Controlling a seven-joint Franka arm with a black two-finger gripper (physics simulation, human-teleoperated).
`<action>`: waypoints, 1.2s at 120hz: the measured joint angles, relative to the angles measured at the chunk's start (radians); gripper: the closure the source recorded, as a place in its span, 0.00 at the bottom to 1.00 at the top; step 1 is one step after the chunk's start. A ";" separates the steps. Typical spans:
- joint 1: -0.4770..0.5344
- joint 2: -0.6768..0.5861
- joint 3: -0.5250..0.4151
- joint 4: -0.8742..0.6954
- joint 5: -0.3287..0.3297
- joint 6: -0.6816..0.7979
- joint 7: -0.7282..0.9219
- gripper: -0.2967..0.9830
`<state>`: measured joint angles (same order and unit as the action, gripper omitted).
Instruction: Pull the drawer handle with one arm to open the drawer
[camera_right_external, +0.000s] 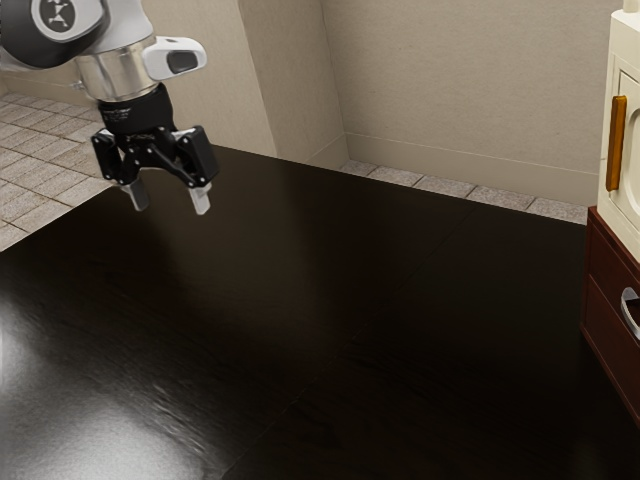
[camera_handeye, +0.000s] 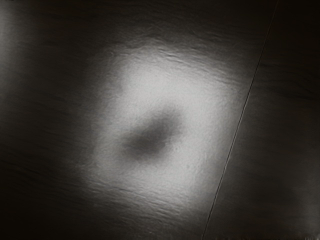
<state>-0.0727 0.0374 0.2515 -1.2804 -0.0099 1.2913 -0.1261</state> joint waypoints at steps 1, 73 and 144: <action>-0.001 0.000 0.000 0.000 0.000 0.000 0.000 0.23; 0.023 -0.049 -0.013 0.250 -0.002 -0.036 -0.010 0.23; 0.435 -0.558 -0.561 -0.717 -0.212 0.261 -0.275 0.23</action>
<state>0.3627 -0.5205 -0.3097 -1.9969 -0.2219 1.5524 -0.4014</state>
